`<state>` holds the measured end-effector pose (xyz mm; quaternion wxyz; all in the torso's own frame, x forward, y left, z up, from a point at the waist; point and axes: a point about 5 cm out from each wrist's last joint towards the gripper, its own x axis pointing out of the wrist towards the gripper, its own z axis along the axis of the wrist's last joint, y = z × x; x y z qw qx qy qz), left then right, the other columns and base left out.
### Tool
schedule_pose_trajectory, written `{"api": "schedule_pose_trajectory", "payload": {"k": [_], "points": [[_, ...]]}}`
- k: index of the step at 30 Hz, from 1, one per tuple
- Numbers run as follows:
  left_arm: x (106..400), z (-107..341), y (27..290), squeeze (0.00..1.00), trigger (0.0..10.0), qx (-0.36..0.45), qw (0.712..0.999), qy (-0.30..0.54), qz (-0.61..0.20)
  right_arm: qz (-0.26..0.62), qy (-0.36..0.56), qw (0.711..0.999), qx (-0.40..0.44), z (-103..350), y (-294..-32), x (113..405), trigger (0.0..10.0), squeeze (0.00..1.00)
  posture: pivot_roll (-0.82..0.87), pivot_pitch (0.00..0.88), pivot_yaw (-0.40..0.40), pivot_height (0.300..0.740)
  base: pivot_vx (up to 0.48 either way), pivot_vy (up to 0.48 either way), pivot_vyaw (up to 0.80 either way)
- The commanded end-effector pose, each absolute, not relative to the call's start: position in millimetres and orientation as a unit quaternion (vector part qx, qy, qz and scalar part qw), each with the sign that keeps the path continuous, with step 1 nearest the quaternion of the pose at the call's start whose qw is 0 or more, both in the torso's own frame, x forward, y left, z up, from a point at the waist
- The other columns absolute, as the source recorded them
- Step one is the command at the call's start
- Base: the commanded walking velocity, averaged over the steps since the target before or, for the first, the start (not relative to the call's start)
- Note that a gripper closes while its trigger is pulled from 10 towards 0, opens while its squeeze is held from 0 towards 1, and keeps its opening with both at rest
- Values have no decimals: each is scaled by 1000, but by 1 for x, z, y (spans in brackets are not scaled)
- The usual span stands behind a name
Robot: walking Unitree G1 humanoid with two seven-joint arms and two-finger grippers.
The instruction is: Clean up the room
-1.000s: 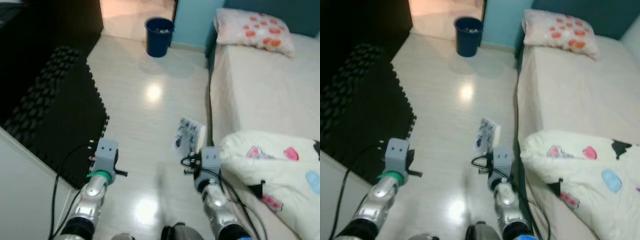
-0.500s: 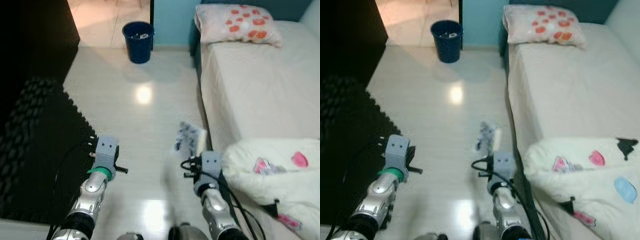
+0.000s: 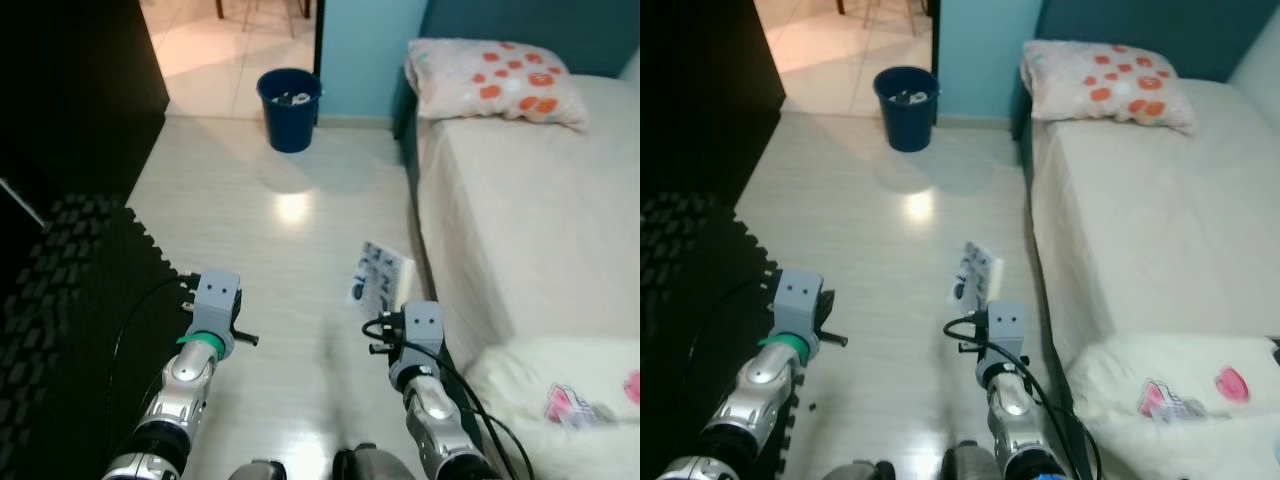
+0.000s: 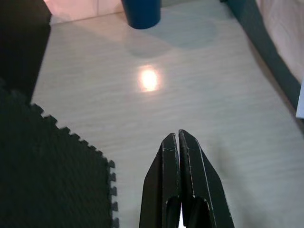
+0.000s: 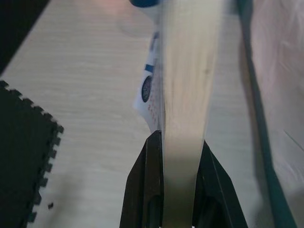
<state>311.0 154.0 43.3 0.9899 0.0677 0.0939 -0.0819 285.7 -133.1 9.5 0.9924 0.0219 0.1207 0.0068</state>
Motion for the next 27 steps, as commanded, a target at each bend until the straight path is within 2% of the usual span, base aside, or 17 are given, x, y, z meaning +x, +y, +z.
{"api": "schedule_pose_trajectory", "payload": {"k": [1,4,14,27], "points": [[306,36,152,0,10000,64,989,107,-84,-3,119,993,22,9,-139,286,10000,0,28,89,39,740,416,0,0],[305,35,152,0,10000,64,989,106,-83,-3,121,992,27,10,-140,287,10000,0,24,91,34,740,417,0,-183],[304,34,151,0,10000,61,989,107,-82,-6,123,992,24,9,-141,286,10000,0,21,89,35,740,418,0,-725],[304,34,150,0,10000,63,989,105,-86,-6,117,993,23,10,-142,286,10000,0,21,90,37,740,417,0,0]]}}
